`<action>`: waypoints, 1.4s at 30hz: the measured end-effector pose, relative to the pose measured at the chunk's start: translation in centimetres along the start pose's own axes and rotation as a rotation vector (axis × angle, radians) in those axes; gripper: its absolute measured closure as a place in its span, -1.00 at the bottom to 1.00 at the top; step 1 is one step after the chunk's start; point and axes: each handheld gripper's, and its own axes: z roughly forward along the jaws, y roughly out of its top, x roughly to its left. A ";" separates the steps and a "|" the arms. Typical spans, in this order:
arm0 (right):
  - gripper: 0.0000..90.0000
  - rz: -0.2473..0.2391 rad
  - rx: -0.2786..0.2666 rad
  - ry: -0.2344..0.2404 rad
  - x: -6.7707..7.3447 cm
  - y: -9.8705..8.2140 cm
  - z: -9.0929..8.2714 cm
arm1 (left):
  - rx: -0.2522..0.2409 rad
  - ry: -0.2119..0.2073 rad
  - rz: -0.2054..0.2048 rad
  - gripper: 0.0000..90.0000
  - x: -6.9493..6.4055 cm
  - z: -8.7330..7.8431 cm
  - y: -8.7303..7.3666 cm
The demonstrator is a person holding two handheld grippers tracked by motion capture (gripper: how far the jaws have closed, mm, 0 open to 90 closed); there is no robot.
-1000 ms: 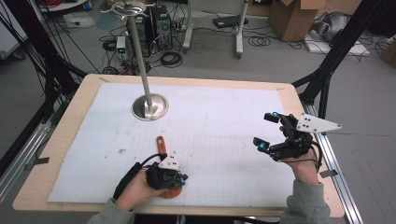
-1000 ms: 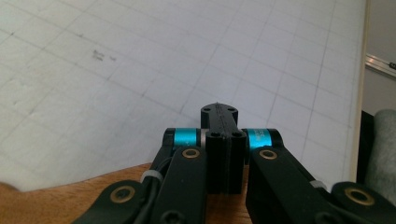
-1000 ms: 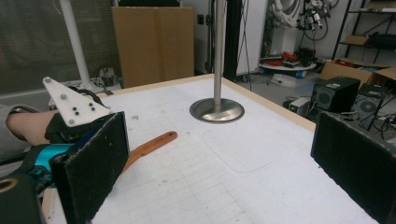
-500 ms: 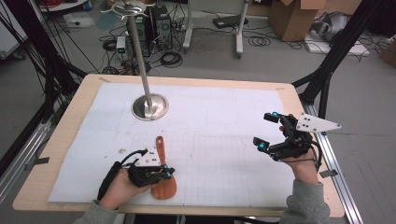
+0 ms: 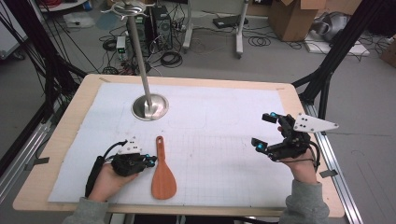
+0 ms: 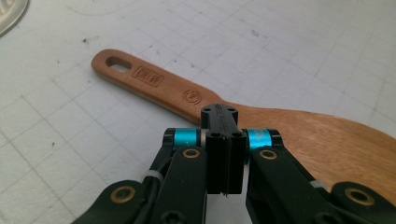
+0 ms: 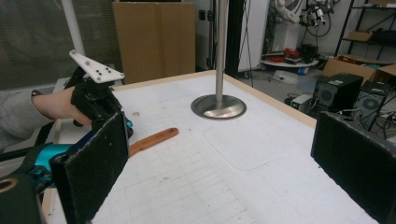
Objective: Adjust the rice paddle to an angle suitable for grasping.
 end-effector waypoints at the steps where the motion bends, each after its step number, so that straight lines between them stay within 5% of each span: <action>1: -0.93 0.000 0.000 -0.001 0.0 0.0 0.0 | 0.008 0.001 -0.004 0.99 0.2 0.2 0.0; 13: -0.93 0.007 0.014 -0.015 0.2 -0.3 -0.4 | 0.029 0.012 0.027 0.99 0.1 2.5 1.2; 37: -0.93 -0.005 0.028 -0.020 0.4 -0.4 -0.5 | 0.041 -0.056 0.113 0.99 -3.2 5.5 3.2; 42: -0.93 -0.003 0.028 -0.018 0.4 -0.4 -0.5 | 0.024 -0.034 0.143 0.99 -3.8 5.2 3.3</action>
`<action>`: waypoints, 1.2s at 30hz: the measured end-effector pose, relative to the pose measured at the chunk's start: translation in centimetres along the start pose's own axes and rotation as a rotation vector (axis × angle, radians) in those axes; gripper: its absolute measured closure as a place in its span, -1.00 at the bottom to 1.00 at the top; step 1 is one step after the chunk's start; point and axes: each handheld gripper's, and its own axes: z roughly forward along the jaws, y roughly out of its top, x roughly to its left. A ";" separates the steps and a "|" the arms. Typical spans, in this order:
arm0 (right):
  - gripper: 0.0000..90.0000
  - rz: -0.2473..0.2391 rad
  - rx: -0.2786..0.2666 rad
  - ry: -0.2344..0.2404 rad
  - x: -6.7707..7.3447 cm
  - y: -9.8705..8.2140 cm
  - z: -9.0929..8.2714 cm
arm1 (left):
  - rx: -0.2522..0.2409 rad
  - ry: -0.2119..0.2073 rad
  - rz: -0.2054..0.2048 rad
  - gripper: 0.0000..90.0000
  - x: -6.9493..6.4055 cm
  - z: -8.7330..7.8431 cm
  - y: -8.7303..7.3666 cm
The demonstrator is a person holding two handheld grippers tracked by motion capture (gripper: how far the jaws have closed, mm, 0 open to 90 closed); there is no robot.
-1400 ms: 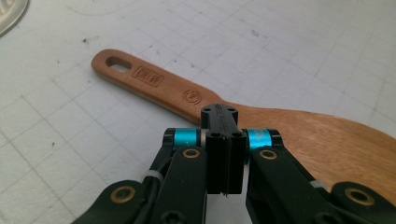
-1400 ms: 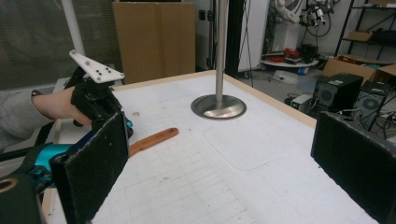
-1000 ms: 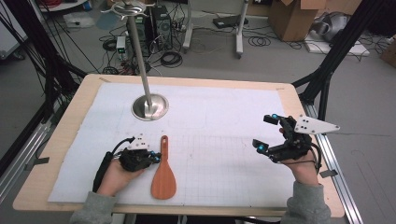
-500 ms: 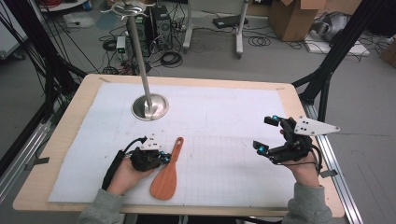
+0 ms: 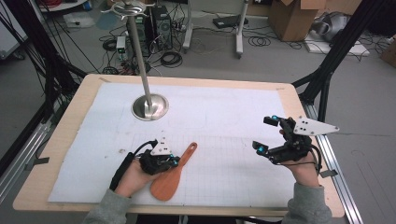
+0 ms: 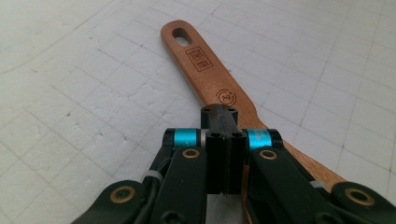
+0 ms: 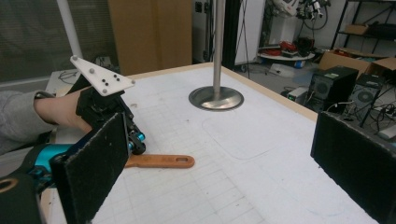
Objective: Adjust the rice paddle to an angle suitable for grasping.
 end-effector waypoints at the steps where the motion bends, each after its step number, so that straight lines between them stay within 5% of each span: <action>1: -0.93 0.004 0.001 -0.001 0.0 0.0 -0.1 | -0.011 0.001 -0.002 0.99 -0.1 -0.3 0.1; 5: -0.93 0.014 -0.016 0.000 -0.2 0.0 -0.3 | -0.060 -0.052 -0.014 0.99 -1.4 -1.2 0.5; 17: -0.93 0.012 -0.040 -0.001 -0.4 0.1 -0.6 | 0.060 -0.122 0.088 0.99 -5.9 -0.5 0.1; 36: -0.93 0.021 -0.025 0.007 -0.4 0.0 -0.3 | 0.077 -0.088 0.059 0.99 -5.4 -2.0 -1.2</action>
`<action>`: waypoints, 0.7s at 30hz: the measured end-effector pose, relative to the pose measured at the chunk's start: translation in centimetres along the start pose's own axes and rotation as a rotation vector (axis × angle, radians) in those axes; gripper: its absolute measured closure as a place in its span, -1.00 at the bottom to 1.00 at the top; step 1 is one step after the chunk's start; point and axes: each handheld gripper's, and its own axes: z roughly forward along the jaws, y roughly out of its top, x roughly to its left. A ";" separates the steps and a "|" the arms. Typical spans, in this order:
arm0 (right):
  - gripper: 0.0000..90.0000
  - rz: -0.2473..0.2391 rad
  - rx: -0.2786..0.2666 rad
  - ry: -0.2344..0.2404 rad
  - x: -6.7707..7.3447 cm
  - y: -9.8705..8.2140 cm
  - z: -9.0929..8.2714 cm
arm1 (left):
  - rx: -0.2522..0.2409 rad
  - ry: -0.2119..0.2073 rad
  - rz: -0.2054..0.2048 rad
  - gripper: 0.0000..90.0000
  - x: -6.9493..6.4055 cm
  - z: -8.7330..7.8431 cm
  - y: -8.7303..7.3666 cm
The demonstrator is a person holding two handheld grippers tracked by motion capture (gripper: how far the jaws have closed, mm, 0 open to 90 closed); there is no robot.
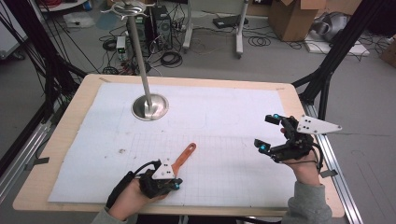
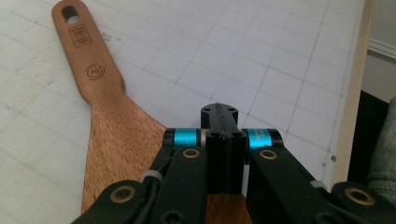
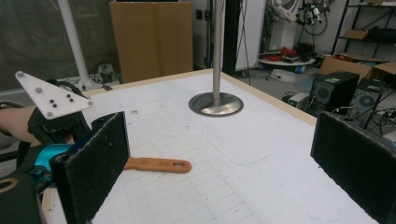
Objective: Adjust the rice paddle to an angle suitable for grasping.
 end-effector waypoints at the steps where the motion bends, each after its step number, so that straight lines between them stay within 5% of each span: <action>1: -0.93 -0.003 -0.001 0.000 0.0 0.0 0.0 | -0.004 0.002 -0.007 0.99 0.1 -0.1 -0.2; 12: -0.93 -0.013 0.000 0.003 0.0 0.0 0.2 | -0.012 0.031 -0.051 0.99 1.3 -1.7 -1.6; 21: -0.93 -0.011 0.003 -0.002 0.2 0.1 0.1 | -0.005 0.050 -0.006 0.99 2.0 -0.2 0.4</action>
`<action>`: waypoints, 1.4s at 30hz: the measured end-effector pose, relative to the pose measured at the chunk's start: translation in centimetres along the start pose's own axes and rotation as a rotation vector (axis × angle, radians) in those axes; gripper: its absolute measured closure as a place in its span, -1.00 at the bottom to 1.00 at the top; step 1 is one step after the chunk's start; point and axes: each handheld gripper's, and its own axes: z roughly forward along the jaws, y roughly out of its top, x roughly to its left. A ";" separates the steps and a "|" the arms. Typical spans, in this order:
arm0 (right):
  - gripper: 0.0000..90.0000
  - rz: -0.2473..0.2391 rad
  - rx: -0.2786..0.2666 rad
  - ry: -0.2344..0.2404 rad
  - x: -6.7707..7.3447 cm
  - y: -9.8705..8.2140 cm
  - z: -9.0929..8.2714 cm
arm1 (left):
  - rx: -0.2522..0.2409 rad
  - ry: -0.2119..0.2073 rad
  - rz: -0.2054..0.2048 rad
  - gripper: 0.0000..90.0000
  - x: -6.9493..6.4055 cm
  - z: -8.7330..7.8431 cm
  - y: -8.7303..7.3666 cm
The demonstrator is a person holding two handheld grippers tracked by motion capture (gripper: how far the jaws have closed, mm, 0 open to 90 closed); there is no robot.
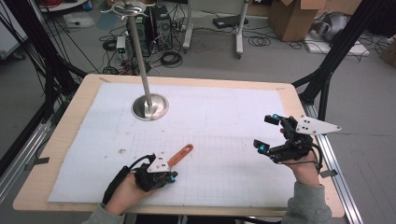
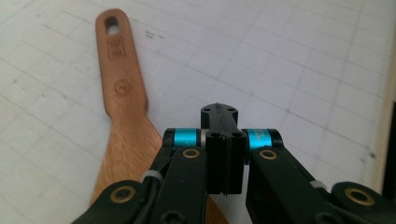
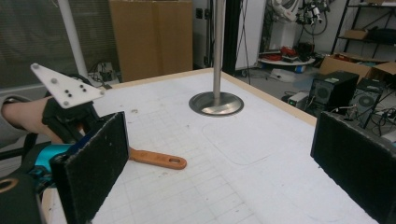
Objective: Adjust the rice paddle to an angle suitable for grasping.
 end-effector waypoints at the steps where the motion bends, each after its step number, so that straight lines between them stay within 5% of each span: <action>1: -0.93 0.000 0.000 -0.001 0.0 0.0 0.0 | -0.003 0.003 0.004 0.99 0.2 0.2 0.2; 11: -0.93 0.000 0.009 0.001 0.0 -0.1 0.1 | -0.008 -0.001 -0.043 0.99 2.4 1.4 0.6; 21: -0.92 -0.001 0.007 0.002 -0.1 -0.1 -0.1 | -0.023 0.013 -0.070 0.99 3.3 0.1 -0.9; 42: -0.92 -0.003 0.007 0.009 -0.1 -0.1 0.1 | 0.012 -0.003 -0.047 0.99 2.0 -3.3 -3.5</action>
